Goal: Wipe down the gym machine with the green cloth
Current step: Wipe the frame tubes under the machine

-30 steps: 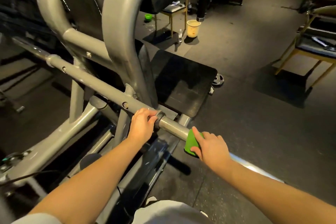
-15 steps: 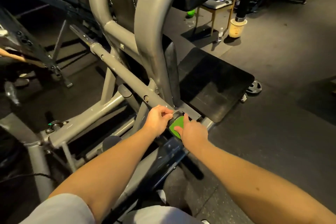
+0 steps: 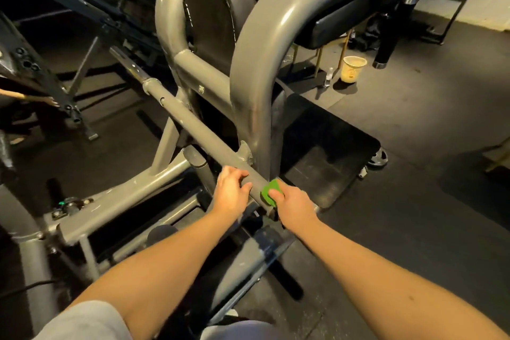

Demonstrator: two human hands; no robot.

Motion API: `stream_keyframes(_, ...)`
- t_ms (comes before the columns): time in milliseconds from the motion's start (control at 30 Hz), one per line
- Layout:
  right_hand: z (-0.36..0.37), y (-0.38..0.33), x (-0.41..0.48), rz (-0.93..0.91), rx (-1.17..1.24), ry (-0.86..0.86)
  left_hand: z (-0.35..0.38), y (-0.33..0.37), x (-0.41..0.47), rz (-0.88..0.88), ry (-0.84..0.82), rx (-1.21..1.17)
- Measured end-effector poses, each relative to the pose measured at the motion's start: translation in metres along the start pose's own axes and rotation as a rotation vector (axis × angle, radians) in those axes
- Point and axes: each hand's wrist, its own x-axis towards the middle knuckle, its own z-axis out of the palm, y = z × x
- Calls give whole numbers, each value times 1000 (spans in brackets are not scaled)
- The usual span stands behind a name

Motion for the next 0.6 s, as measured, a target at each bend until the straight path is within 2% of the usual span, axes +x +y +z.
stream_keyframes(133,41,-8,-10,-130,-448,57,-10,-23,26,106,-26,63)
stream_keyframes(233,49,-3,-9,-246,-582,110,-15,-36,40,148,-51,85)
stream_keyframes(367,45,-22,11,-195,-595,129,-14,-43,44,191,-72,51)
stream_keyframes(500,31,-40,43,38,-351,-18,-19,-46,52,216,-111,77)
stream_keyframes(600,22,-37,34,48,-378,-41,-26,-49,62,242,-153,92)
